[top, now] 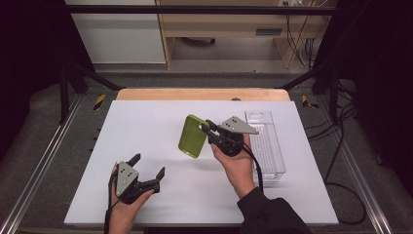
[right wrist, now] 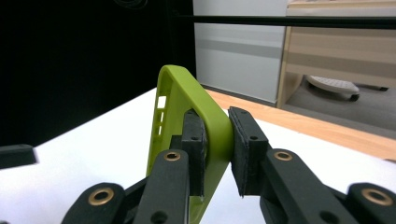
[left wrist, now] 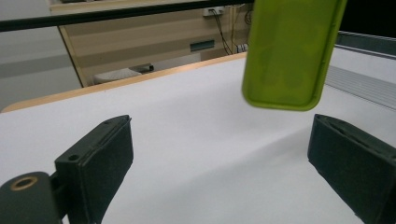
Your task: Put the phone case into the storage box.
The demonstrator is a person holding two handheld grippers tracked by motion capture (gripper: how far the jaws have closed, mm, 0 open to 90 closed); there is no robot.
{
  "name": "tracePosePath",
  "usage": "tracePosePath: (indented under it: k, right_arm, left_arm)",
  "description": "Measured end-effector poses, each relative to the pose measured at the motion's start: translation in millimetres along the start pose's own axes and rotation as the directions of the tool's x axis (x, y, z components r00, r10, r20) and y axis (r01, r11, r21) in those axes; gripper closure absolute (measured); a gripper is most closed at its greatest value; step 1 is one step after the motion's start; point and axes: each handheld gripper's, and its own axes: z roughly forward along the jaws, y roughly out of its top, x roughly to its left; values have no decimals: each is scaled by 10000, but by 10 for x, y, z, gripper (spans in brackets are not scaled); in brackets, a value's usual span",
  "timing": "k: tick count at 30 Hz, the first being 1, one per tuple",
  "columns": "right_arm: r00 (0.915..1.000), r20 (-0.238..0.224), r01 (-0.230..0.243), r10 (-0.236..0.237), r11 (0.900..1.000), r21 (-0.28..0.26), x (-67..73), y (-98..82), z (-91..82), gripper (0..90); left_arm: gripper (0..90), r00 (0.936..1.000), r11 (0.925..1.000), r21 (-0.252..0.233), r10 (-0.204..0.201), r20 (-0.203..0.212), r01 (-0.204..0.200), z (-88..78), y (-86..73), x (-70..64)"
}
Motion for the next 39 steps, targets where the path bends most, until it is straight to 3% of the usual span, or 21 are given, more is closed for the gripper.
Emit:
tracePosePath:
  k: [5, 8, 15, 17, 23, 39]
  right_arm:
    - [9982, 52, 594, -594, 9982, 93, -112, 103, 22, 770]
    - [9975, 87, 699, -700, 9975, 102, -137, 128, 22, 770]
    - [9960, 198, 873, -874, 9962, 44, -254, 207, -34, 770]
    - [9953, 200, 944, -943, 9955, 0, -294, 239, -57, 770]
    - [9944, 208, 1041, -1038, 9944, -157, -374, 331, -126, 770]
    - [9886, 464, 1446, -1436, 9893, -210, -600, 532, -327, 770]
  left_arm:
    - [61, 9992, 9994, 7, -345, -216, 345, -96, -19, 148]
    - [61, 9983, 9986, -1, -530, -246, 530, -145, -50, 207]
    - [68, 9987, 9993, -164, -336, -371, 330, -321, -91, 178]
    - [67, 9987, 9989, -163, -437, -266, 433, -350, -99, 175]
    - [64, 9978, 9979, -103, -646, -113, 645, -331, -133, 190]
    - [60, 9970, 9971, -39, -760, -123, 759, -316, -158, 228]
